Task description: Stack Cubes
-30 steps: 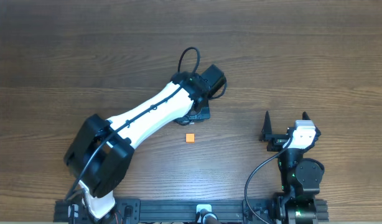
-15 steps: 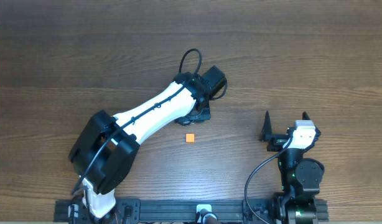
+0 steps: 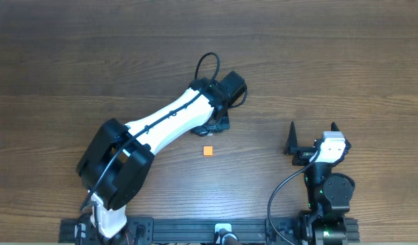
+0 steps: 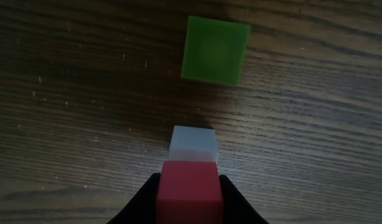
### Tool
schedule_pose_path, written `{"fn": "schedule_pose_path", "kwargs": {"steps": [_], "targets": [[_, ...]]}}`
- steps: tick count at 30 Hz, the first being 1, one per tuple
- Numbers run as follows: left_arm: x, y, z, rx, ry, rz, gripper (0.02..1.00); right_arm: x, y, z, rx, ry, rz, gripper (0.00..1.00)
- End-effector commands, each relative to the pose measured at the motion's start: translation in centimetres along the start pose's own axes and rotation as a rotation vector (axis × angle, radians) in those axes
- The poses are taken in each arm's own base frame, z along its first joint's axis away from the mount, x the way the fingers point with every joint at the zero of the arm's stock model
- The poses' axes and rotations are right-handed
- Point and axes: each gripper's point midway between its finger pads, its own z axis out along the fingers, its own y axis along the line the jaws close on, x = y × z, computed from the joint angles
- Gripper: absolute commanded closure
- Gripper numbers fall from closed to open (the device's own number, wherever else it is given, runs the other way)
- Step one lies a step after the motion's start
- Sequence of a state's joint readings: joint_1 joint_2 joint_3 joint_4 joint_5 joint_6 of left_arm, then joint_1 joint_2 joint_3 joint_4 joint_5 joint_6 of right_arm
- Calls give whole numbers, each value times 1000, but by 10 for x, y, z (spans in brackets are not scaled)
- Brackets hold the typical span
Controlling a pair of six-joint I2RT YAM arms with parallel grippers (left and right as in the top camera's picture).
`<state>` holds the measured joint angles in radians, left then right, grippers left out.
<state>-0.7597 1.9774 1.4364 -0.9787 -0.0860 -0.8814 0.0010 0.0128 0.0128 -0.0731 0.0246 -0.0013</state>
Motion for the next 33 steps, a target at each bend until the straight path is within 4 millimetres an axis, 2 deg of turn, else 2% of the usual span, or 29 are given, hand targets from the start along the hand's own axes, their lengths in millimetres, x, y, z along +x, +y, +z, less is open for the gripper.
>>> {"fn": "schedule_pose_path", "kwargs": {"steps": [1, 13, 20, 21, 26, 32, 33], "targets": [[-1, 3, 10, -25, 10, 7, 969, 2, 3, 0, -12, -1, -4, 7], [-5, 1, 15, -21, 6, 1, 956, 2, 3, 0, -12, -1, -4, 7], [-4, 2, 17, -24, 9, 1, 910, 2, 3, 0, -12, -1, -4, 9], [-4, 2, 17, -25, 9, 1, 886, 2, 3, 0, -12, -1, -4, 9], [-4, 2, 17, -25, 9, 1, 612, 2, 3, 0, -12, -1, -4, 9], [-4, 2, 17, -25, 9, 1, 478, 2, 3, 0, -12, -1, -4, 7], [-4, 2, 17, -25, 9, 1, 428, 2, 3, 0, -12, -1, -4, 7]]}}
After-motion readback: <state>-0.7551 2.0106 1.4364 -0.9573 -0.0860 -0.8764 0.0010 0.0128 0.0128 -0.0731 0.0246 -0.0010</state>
